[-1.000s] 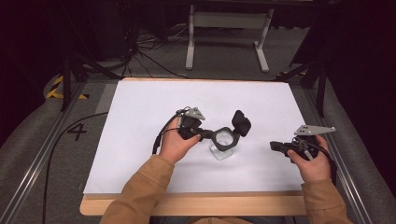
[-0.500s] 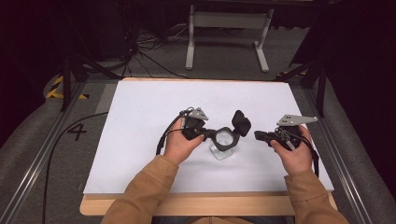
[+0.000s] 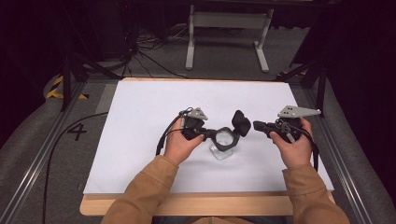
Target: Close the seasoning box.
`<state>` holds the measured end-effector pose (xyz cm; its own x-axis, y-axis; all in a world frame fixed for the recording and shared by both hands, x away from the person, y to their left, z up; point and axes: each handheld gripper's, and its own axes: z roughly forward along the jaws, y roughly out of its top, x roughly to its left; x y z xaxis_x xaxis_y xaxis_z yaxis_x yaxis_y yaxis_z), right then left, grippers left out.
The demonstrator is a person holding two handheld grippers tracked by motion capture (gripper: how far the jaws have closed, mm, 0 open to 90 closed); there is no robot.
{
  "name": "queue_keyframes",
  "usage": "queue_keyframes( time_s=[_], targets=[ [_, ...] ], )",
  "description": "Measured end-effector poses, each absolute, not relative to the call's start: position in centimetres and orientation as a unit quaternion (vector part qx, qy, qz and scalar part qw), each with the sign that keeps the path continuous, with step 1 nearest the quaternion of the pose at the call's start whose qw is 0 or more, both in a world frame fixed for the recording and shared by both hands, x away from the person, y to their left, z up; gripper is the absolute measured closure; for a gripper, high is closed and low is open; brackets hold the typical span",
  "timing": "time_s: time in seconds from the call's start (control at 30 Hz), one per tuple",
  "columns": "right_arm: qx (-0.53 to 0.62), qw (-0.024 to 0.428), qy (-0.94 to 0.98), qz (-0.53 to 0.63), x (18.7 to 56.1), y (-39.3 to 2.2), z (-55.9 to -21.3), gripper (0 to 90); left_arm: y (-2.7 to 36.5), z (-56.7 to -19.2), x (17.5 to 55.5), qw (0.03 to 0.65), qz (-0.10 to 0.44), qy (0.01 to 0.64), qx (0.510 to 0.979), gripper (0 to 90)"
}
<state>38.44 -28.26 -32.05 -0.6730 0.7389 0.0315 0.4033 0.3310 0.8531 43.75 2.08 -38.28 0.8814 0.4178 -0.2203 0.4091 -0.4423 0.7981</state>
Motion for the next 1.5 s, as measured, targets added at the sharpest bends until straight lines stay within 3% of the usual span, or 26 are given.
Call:
queue_keyframes(
  time_s=[0.7,1.1,1.5],
  targets=[
    [0.337,0.207,0.804,0.444,38.4,-26.5,-30.9,90.0,1.9,-38.6,43.9,0.483,-0.005,0.25,0.839,90.0],
    [0.316,0.188,0.817,0.445,38.0,-25.2,-31.2,90.0,1.9,-38.3,43.7,0.477,0.004,0.253,0.842,90.0],
    [0.298,0.161,0.833,0.437,38.1,-23.4,-32.7,90.0,6.0,-36.2,44.0,0.504,0.03,0.293,0.812,90.0]
  ],
)
